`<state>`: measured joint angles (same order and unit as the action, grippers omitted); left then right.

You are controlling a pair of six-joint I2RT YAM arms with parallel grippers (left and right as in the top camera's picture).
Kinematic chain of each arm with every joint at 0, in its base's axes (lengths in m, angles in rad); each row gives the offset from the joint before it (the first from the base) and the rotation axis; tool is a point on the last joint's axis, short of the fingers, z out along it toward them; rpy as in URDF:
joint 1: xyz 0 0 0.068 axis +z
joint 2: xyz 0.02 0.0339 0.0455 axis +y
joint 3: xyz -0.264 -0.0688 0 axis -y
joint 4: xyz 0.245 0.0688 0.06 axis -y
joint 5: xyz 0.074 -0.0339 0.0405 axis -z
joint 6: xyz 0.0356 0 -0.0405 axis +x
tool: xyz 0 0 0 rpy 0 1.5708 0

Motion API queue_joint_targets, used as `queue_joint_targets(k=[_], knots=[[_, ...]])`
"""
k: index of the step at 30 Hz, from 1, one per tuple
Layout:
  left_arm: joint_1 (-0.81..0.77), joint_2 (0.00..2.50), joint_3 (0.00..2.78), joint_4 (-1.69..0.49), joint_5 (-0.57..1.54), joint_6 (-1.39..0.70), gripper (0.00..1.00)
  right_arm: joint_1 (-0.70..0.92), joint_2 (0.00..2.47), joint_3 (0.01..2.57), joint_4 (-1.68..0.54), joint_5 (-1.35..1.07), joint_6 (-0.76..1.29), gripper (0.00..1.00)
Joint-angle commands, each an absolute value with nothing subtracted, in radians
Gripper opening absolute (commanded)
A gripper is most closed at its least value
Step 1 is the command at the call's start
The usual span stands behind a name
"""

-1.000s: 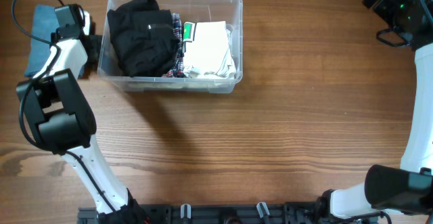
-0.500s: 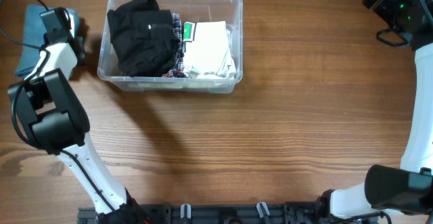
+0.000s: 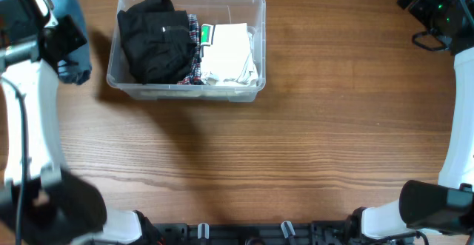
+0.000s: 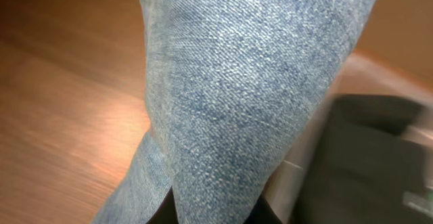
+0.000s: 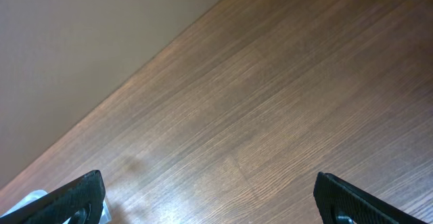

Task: Pack container
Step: 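Grasp the blue towel with the left gripper and lift it, then carry the blue towel into the right side of the box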

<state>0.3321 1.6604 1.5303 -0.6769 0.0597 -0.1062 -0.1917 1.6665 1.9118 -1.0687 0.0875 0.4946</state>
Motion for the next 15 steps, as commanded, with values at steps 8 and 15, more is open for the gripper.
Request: queue_joint_targets(k=[8,15], knots=[[0.25,1.309,1.545,-0.704,0.719,-0.199,0.04,-0.194,1.67,1.909,-1.065,0.097,0.504,1.0],[-0.052,1.533,1.545,-0.552,0.872,-0.268,0.04,-0.194,1.67,1.909,-1.065,0.097,0.504,1.0]])
